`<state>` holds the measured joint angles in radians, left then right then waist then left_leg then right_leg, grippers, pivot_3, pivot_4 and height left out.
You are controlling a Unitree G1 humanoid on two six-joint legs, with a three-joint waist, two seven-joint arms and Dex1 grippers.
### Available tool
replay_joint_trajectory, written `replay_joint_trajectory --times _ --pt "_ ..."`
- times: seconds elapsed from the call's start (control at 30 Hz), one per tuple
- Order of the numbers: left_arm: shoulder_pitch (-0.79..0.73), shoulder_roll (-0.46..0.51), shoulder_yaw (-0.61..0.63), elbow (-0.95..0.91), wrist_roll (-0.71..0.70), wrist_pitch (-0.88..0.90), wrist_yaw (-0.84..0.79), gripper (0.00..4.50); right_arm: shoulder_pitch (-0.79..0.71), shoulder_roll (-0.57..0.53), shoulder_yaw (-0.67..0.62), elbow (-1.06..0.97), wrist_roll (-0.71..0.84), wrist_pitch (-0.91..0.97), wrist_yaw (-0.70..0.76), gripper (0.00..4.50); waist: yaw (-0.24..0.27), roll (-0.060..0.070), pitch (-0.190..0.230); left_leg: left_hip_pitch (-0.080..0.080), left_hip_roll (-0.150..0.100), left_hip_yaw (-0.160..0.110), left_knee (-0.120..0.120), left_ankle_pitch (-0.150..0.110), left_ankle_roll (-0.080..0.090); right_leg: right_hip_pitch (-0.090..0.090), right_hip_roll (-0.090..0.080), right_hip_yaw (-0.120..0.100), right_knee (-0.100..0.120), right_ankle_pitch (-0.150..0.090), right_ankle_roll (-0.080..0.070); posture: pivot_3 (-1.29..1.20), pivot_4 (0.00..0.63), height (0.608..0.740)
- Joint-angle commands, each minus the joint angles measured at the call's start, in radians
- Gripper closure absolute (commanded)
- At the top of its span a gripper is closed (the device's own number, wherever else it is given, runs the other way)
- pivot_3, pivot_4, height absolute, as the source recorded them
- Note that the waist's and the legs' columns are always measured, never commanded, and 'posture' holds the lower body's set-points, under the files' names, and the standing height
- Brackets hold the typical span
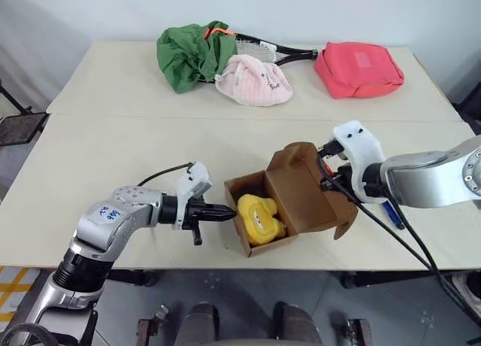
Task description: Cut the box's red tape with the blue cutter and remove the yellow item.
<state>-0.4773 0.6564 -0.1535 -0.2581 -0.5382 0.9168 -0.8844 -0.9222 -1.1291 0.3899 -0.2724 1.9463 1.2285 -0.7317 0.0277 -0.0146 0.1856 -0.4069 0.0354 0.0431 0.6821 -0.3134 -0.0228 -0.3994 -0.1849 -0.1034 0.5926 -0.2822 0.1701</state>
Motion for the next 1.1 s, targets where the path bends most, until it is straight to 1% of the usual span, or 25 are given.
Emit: replay_joint_trajectory --times 0.03,0.07,0.17,0.3,0.33,0.43,0.53,0.57,0.6,0.63,0.67,0.73,0.83,0.9,0.93,0.97,1.0,1.03,1.1 --pt "0.010 -0.005 0.001 -0.016 -0.001 -0.009 0.001 4.50 0.009 0.015 -0.003 -0.058 0.026 -0.024 0.005 4.42 -0.001 0.000 0.000 0.000 0.000 0.000 0.000 0.000 0.000 0.000 0.000 0.000 0.000 0.000 0.000 0.00 0.150 0.740" --pt "0.011 -0.005 -0.001 -0.015 0.002 -0.012 0.000 4.50 0.012 0.014 -0.007 -0.058 0.026 -0.027 0.006 4.42 -0.001 0.000 0.000 0.000 0.000 0.000 0.000 0.000 0.000 0.000 0.000 0.000 0.000 0.000 0.000 0.00 0.150 0.740" --pt "0.006 -0.013 -0.001 -0.010 0.007 -0.020 0.005 4.50 0.018 0.012 -0.025 -0.048 0.026 -0.038 0.011 3.80 -0.001 0.000 0.000 0.000 0.000 0.000 0.000 0.000 0.000 0.000 0.000 0.000 0.000 0.000 0.000 0.00 0.150 0.740" --pt "-0.008 -0.025 -0.001 -0.006 0.011 -0.022 0.006 4.50 0.000 0.011 -0.052 -0.018 0.026 -0.045 0.029 2.53 0.000 0.000 0.000 0.000 0.000 0.000 0.000 0.000 0.000 0.000 0.000 0.000 0.000 0.000 0.000 0.00 0.150 0.740" --pt "-0.011 -0.024 -0.001 -0.005 0.014 -0.022 0.004 4.50 -0.003 0.012 -0.067 -0.011 0.026 -0.050 0.045 2.13 -0.001 0.000 0.000 0.000 0.000 0.000 0.000 0.000 0.000 0.000 0.000 0.000 0.000 0.000 0.000 0.00 0.150 0.740" --pt "-0.017 -0.021 0.002 -0.001 0.017 -0.024 -0.001 4.50 -0.007 -0.002 -0.103 0.005 0.026 -0.046 0.095 1.14 -0.001 0.000 0.000 0.000 0.000 0.000 0.000 0.000 0.000 0.000 0.000 0.000 0.000 0.000 0.000 0.00 0.150 0.740" --pt "-0.022 -0.015 0.004 0.000 0.018 -0.024 -0.005 4.50 0.010 -0.045 -0.188 -0.006 -0.010 -0.033 0.205 0.20 0.000 0.000 0.000 0.000 0.000 0.000 0.000 0.000 0.000 0.000 0.000 0.000 0.000 0.000 0.000 0.00 0.150 0.740" --pt "-0.022 -0.011 0.004 0.001 0.020 -0.025 -0.007 4.50 0.023 -0.065 -0.217 -0.003 -0.030 -0.028 0.239 0.04 0.001 0.000 0.000 0.000 0.000 0.000 0.000 0.000 0.000 0.000 0.000 0.000 0.000 0.000 0.000 0.00 0.150 0.740" --pt "-0.023 -0.007 0.005 0.002 0.021 -0.027 -0.010 4.50 0.038 -0.075 -0.252 -0.006 -0.077 -0.034 0.281 0.04 0.001 0.000 0.000 0.000 0.000 0.000 0.000 0.000 0.000 0.000 0.000 0.000 -0.001 0.000 0.000 0.00 0.150 0.740" --pt "-0.023 -0.002 0.007 0.004 0.022 -0.028 -0.012 4.50 0.064 -0.089 -0.294 -0.028 -0.167 -0.055 0.350 0.04 0.001 0.000 0.000 0.000 0.000 0.000 0.000 0.000 0.000 0.000 0.000 0.000 -0.001 0.000 0.000 0.00 0.150 0.740" --pt "-0.023 0.005 0.009 0.005 0.023 -0.030 -0.016 4.50 0.114 -0.098 -0.357 -0.053 -0.252 -0.094 0.427 0.04 0.001 0.000 0.000 0.000 0.000 0.000 0.000 0.000 0.000 0.000 0.000 0.000 -0.001 0.000 0.000 0.00 0.150 0.740" --pt "-0.022 0.014 0.012 0.007 0.024 -0.031 -0.022 4.50 0.200 -0.097 -0.456 -0.086 -0.358 -0.147 0.543 0.04 0.003 0.000 0.000 0.000 0.000 0.000 -0.001 0.000 0.000 0.000 0.000 0.000 -0.001 0.000 0.000 0.00 0.150 0.740" --pt "-0.018 0.042 0.026 0.014 0.024 -0.046 -0.043 4.50 0.455 -0.090 -0.671 -0.163 -0.529 -0.233 0.822 0.04 0.005 0.000 0.000 0.000 0.000 0.001 -0.002 0.000 0.000 0.000 0.000 0.000 -0.002 0.000 0.000 0.00 0.150 0.740" --pt "-0.011 0.059 0.046 0.022 0.029 -0.090 -0.063 4.50 0.593 -0.054 -0.776 -0.191 -0.652 -0.330 0.988 0.04 0.007 0.000 0.000 0.000 0.000 0.001 -0.001 0.000 0.000 0.000 0.000 0.000 -0.001 0.000 0.001 0.00 0.150 0.740" --pt "-0.007 0.062 0.062 0.028 0.030 -0.115 -0.070 4.50 0.637 -0.028 -0.817 -0.197 -0.686 -0.374 1.066 0.04 0.008 0.000 0.000 0.000 0.000 0.002 -0.001 0.000 0.000 0.000 0.000 0.000 -0.001 0.000 0.001 0.00 0.150 0.740" --pt "-0.001 0.061 0.105 0.045 0.017 -0.155 -0.084 4.50 0.674 0.014 -0.866 -0.198 -0.711 -0.430 1.134 0.04 0.007 0.000 0.000 0.000 0.000 0.002 -0.001 0.000 0.000 0.000 0.000 0.000 -0.001 0.000 0.001 0.00 0.150 0.740" --pt "0.011 0.066 0.161 0.066 -0.008 -0.195 -0.109 4.50 0.691 0.067 -0.915 -0.197 -0.704 -0.480 1.206 0.04 0.005 0.000 0.000 0.000 0.000 0.002 -0.001 0.000 0.000 0.000 0.000 0.001 -0.001 0.001 0.001 0.00 0.150 0.740" --pt "0.028 0.078 0.208 0.085 -0.017 -0.236 -0.129 4.31 0.702 0.106 -0.951 -0.194 -0.699 -0.520 1.283 0.01 0.000 0.000 0.000 0.001 0.000 0.003 -0.001 0.000 0.000 0.000 0.000 0.001 -0.001 0.001 0.001 0.00 0.150 0.740" --pt "0.087 0.149 0.260 0.123 0.008 -0.311 -0.200 3.92 0.720 0.143 -0.974 -0.196 -0.717 -0.567 1.413 0.00 -0.008 0.000 0.000 0.002 0.000 0.003 0.000 0.000 0.000 0.000 0.000 0.002 0.000 0.001 0.001 0.00 0.150 0.740"
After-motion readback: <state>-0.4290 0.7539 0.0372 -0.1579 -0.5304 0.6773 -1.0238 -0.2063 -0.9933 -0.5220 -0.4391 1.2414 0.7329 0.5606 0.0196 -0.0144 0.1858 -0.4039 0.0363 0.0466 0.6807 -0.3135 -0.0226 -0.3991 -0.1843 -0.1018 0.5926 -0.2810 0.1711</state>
